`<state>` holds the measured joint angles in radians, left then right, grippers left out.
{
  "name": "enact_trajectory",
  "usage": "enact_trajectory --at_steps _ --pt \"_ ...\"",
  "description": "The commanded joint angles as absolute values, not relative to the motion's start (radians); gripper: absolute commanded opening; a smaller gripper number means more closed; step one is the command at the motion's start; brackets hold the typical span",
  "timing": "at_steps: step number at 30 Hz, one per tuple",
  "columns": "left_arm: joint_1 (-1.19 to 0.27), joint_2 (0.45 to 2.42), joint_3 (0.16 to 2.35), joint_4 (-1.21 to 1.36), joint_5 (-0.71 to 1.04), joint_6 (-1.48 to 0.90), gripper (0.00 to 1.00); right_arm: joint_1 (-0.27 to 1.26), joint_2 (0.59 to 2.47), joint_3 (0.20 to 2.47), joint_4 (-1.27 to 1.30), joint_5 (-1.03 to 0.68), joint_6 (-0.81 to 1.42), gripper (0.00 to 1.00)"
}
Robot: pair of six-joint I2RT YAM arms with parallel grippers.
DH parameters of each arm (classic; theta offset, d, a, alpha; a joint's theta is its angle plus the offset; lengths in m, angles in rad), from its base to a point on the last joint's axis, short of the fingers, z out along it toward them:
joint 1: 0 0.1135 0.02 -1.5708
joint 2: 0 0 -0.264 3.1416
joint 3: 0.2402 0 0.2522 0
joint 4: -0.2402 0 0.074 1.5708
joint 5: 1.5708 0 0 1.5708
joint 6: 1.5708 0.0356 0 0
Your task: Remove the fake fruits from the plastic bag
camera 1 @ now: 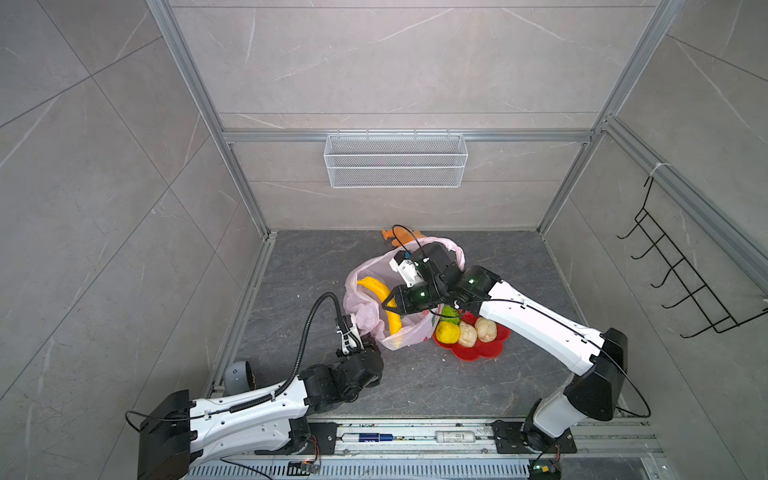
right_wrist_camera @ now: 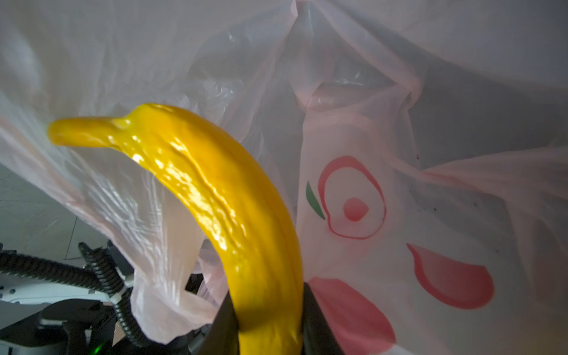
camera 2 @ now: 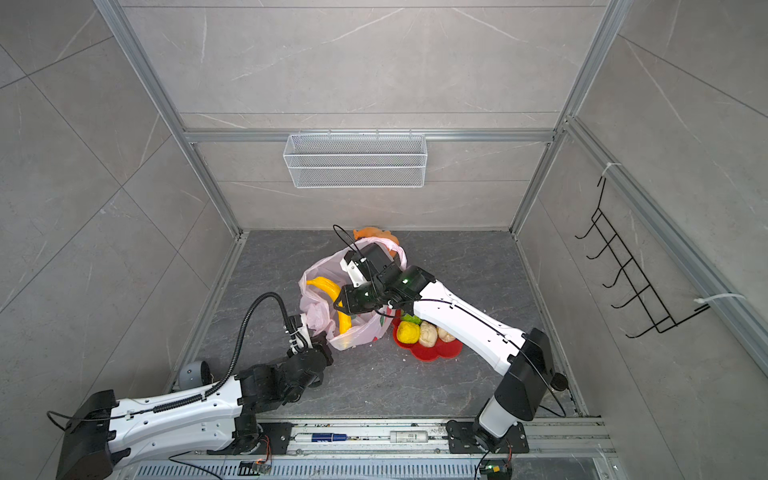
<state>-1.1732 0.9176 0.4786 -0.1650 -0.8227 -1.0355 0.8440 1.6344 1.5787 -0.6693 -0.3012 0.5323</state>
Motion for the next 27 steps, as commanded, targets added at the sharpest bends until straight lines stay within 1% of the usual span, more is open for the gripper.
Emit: enact_trajectory --at_steps 1,3,5,11,14,18,23,26,27 --pt "-1.170 0.836 0.547 -0.314 -0.815 -1.091 0.26 0.847 1.682 1.607 -0.675 -0.208 0.474 0.02" --pt "-1.168 0.787 0.579 -0.430 -0.795 -1.143 0.41 0.845 1.715 1.624 -0.679 -0.185 0.458 0.02" --pt "-1.169 0.750 0.608 -0.546 -0.774 -1.210 0.53 0.845 1.744 1.640 -0.672 -0.176 0.454 0.02" --pt "-1.168 0.699 0.708 -0.863 -0.686 -1.402 0.82 0.844 1.830 1.696 -0.649 -0.180 0.464 0.02" --pt "-1.169 0.674 0.747 -0.934 -0.654 -1.432 0.88 0.842 1.867 1.716 -0.644 -0.182 0.470 0.01" --pt "-1.168 0.623 0.793 -1.005 -0.666 -1.464 0.92 0.841 1.886 1.721 -0.627 -0.184 0.479 0.01" --pt "-1.169 0.598 0.888 -1.074 -0.716 -1.455 0.93 0.842 1.885 1.699 -0.609 -0.161 0.465 0.01" --pt "-1.169 0.622 0.963 -1.030 -0.727 -1.369 0.90 0.842 1.883 1.683 -0.596 -0.143 0.447 0.01" --pt "-1.169 0.638 0.996 -1.016 -0.727 -1.342 0.87 0.841 1.883 1.681 -0.594 -0.139 0.445 0.01"
